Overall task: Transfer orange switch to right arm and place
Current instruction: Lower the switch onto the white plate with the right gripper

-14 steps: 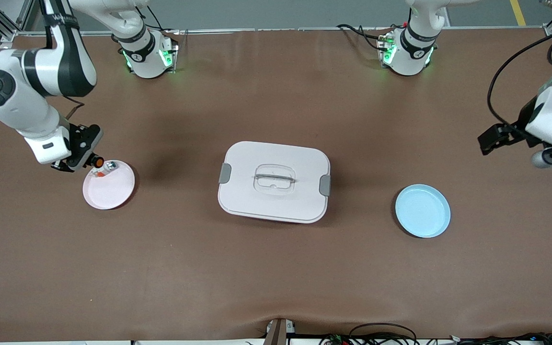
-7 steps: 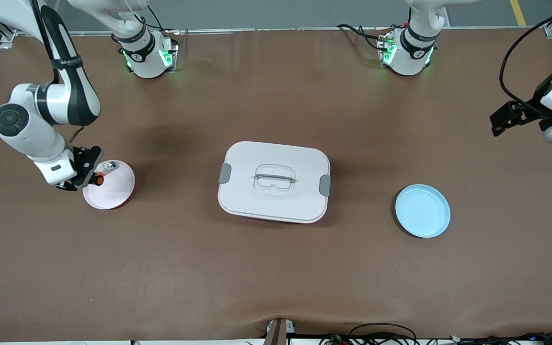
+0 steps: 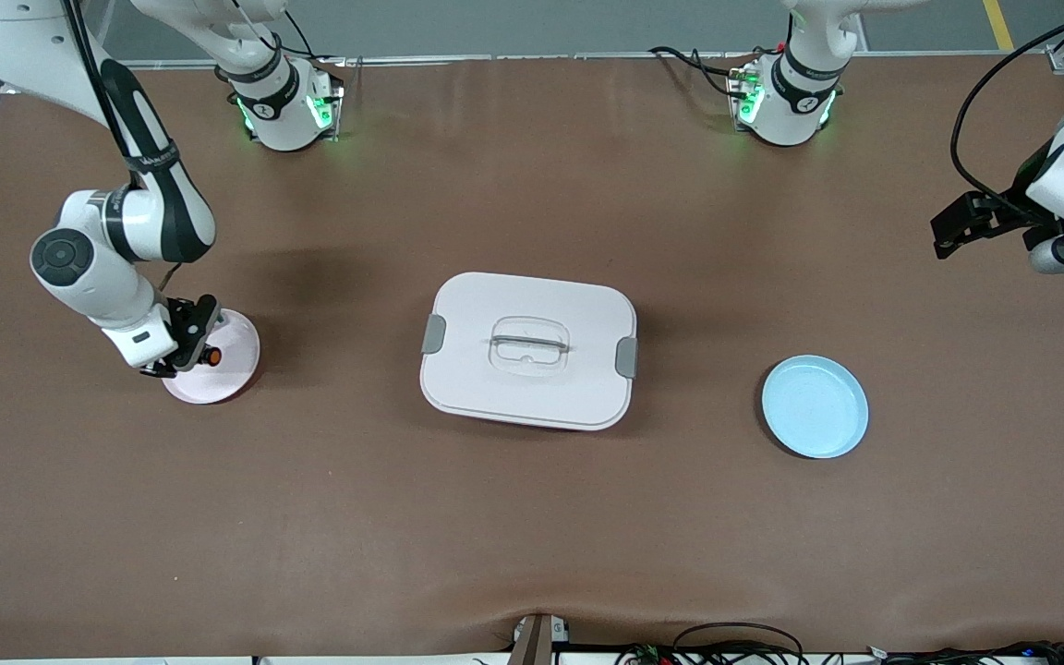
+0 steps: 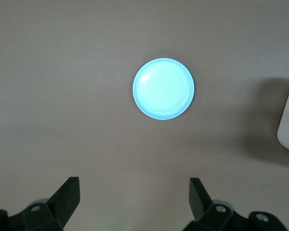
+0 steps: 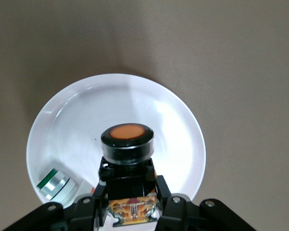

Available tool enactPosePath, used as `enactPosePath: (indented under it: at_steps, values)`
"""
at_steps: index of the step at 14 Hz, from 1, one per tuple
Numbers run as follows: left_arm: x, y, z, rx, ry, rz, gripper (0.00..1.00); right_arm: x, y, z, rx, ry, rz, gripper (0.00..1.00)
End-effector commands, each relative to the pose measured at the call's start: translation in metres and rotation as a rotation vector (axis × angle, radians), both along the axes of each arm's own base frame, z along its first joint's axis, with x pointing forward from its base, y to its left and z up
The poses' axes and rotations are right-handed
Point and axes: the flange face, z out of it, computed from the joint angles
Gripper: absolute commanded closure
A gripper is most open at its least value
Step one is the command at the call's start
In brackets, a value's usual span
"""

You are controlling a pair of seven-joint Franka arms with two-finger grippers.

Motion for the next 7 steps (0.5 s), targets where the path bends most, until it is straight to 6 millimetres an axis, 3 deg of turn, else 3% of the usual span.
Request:
enactPosePath:
  at_steps: [1,7]
  values:
    - [-0.006,0.000,0.002,-0.013,-0.001,-0.014,0.00,-0.004,0.000,-0.015,0.003,-0.016,0.039,0.92]
    - [-0.006,-0.001,0.002,-0.014,-0.003,-0.016,0.00,-0.021,-0.001,-0.035,0.011,0.019,0.039,0.92]
